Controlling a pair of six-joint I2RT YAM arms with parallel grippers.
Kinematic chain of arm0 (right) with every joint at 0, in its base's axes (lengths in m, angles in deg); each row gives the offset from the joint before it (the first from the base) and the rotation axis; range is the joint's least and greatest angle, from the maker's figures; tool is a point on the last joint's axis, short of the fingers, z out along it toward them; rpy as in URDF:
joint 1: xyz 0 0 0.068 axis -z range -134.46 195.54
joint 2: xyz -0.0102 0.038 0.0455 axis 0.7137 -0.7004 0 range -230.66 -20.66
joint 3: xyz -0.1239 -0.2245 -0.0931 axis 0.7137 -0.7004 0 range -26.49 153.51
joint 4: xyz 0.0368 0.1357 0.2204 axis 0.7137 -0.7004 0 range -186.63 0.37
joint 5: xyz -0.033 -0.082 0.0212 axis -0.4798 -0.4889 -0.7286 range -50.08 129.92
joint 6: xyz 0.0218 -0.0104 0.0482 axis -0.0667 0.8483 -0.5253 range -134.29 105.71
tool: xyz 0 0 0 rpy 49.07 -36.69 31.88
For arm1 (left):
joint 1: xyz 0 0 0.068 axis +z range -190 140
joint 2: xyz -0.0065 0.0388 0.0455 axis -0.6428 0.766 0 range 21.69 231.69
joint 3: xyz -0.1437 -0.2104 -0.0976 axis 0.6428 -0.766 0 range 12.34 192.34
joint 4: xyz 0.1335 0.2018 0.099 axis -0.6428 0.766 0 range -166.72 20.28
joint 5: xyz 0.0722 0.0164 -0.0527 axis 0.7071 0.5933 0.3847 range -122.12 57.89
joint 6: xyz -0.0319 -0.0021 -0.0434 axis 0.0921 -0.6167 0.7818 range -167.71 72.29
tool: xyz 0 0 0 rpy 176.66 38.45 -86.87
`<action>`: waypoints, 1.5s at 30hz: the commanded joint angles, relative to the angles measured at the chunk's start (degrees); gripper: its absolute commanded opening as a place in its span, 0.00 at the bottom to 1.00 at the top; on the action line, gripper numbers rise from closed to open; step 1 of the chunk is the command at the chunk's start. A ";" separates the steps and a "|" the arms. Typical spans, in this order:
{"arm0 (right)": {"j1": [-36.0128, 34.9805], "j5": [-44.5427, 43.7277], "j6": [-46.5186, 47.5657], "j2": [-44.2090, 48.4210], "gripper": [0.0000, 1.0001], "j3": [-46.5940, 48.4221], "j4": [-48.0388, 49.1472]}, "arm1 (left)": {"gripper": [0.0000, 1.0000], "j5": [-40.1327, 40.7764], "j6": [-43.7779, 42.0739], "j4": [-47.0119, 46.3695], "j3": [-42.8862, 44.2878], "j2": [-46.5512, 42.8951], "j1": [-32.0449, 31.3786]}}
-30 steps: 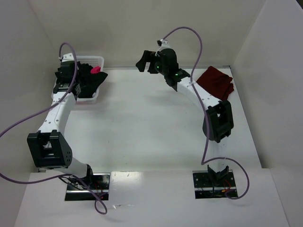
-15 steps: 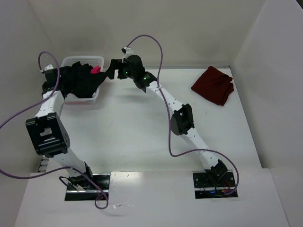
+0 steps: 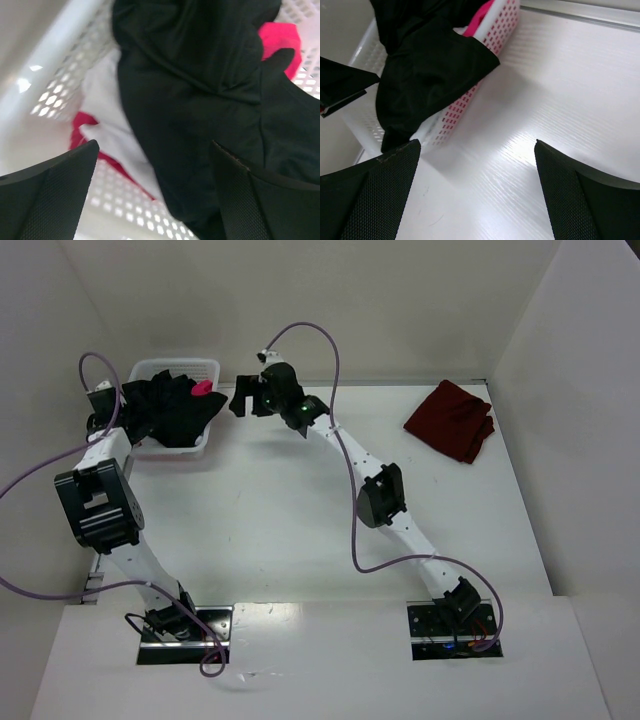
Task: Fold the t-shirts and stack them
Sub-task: Grab crumpled tshirt from bin with the left arm
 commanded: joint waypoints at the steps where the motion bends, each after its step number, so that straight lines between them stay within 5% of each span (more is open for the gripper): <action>1: -0.60 -4.07 2.16 5.51 1.00 2.85 -4.13 | 0.97 -5.36 0.87 -3.83 2.83 1.92 -0.01; 11: -0.07 -10.40 7.51 19.82 1.00 -10.93 -4.76 | 0.91 -3.17 2.01 -5.84 4.50 5.95 -0.01; 17: 0.54 -20.95 14.11 39.04 1.00 -36.59 6.91 | 0.88 -5.19 3.77 -8.74 3.27 5.96 -0.01; 21: 3.18 -17.46 12.55 49.80 1.00 -53.36 13.52 | 0.87 -7.21 4.30 -9.36 3.79 7.18 -0.01; 29: 4.41 -17.18 9.72 59.82 1.00 -66.40 17.39 | 0.80 -7.83 4.83 -9.89 3.79 10.09 -0.01; 35: 4.41 -17.71 7.18 65.28 1.00 -75.02 19.94 | 0.59 -7.30 4.30 -10.42 3.79 10.62 -0.01; 39: 4.41 -18.24 6.56 67.57 1.00 -78.00 20.47 | 0.37 -8.61 4.30 -10.95 3.79 11.14 -0.01; 40: 4.41 -18.76 6.04 68.44 1.00 -78.01 20.47 | 0.24 -8.62 4.30 -11.47 4.40 11.15 -0.01; 45: 4.41 -19.38 5.42 70.91 1.00 -80.64 20.47 | 0.01 -10.46 4.83 -9.37 6.51 8.52 -0.01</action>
